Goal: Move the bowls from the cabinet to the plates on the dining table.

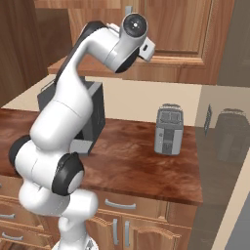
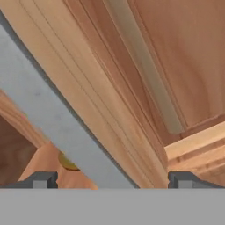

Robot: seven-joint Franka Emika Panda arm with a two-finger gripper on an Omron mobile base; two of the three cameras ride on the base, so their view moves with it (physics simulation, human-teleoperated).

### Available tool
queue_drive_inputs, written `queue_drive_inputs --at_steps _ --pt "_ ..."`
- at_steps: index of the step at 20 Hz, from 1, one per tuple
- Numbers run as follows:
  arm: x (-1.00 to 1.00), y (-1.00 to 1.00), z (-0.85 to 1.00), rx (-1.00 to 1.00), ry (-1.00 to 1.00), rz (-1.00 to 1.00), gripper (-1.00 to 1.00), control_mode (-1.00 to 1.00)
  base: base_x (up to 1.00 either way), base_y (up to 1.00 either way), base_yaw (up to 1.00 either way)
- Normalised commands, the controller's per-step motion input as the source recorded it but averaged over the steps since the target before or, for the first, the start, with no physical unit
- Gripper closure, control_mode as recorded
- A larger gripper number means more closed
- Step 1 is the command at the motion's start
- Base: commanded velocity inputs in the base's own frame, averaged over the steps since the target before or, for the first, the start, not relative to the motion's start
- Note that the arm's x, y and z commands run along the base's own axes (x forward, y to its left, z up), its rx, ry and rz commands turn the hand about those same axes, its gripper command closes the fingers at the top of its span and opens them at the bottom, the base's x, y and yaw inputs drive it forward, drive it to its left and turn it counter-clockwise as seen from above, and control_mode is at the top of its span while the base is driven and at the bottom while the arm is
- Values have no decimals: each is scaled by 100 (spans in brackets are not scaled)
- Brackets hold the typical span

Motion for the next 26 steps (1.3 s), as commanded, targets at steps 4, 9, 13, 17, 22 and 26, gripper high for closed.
queue_drive_inputs --at_steps 4,9,13,17,22,26 --pt "27 0 0 0 0 0 -100 -100 0 0 0" --pt "28 -5 0 0 -1 0 -100 -100 0 0 0" --pt "26 -7 0 0 -1 0 -100 -100 0 0 0" --pt "13 -3 0 0 0 0 -100 -100 0 0 0" --pt "0 0 0 0 0 0 100 -100 0 0 0" --pt "0 0 0 0 0 0 100 -100 0 0 0"
